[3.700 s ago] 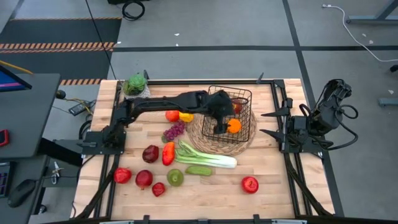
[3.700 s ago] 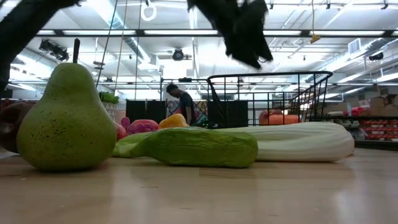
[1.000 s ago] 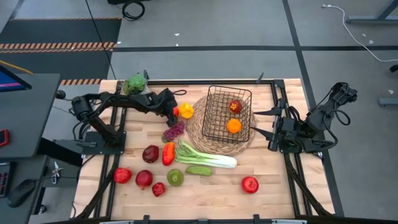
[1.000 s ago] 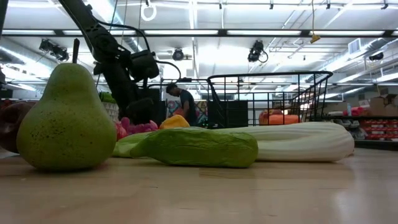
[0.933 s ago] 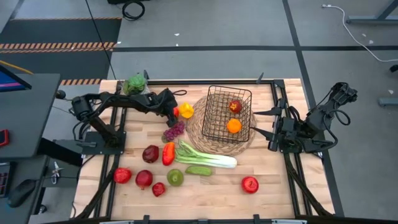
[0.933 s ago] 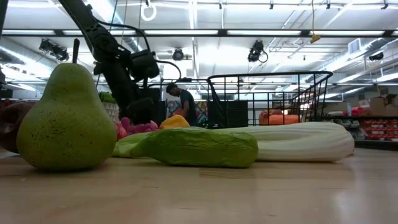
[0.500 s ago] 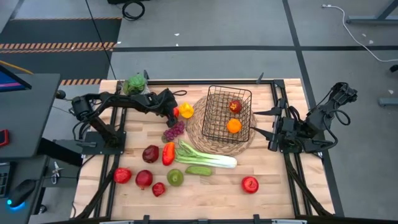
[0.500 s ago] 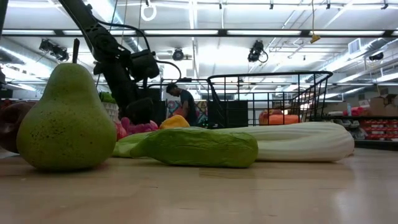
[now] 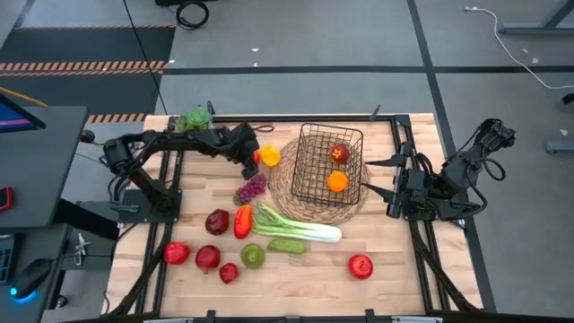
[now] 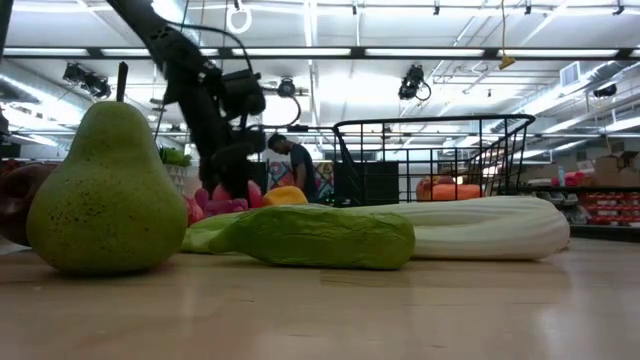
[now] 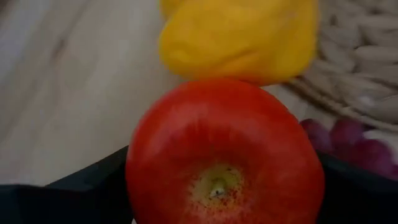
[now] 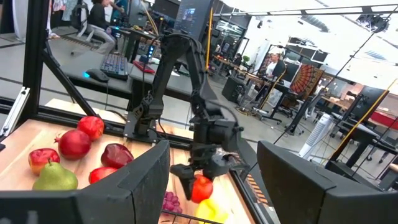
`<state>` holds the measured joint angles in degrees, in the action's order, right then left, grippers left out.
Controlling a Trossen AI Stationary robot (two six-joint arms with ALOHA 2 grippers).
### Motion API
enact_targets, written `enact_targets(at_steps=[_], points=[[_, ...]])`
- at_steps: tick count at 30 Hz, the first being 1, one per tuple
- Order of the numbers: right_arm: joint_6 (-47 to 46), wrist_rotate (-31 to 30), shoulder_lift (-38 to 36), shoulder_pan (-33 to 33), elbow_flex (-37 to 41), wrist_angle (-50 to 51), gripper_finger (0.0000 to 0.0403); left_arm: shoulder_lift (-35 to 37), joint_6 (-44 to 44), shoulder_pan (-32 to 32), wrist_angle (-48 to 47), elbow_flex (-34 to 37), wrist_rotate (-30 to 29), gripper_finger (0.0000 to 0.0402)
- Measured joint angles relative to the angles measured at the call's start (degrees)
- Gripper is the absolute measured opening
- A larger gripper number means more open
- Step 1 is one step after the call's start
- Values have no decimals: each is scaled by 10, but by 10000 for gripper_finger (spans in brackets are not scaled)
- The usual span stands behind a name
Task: Build produce basket
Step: Put the apple into the wire basket
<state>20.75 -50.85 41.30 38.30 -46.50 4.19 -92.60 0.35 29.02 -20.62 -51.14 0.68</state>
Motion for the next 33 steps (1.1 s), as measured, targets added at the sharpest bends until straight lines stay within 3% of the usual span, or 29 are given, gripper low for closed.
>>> enact_targets(at_steps=[10, 24, 33], points=[[-2, 0, 0, 0, 0, 7, 247, 0, 3, -36, -167, -176, 0, 348], [-2, 0, 0, 0, 0, 12, 247, 0, 15, -208, -141, -284, -4, 348], [-17, 0, 0, 1, 0, -6, 247, 0, 10, -321, -84, -296, -182, 348]])
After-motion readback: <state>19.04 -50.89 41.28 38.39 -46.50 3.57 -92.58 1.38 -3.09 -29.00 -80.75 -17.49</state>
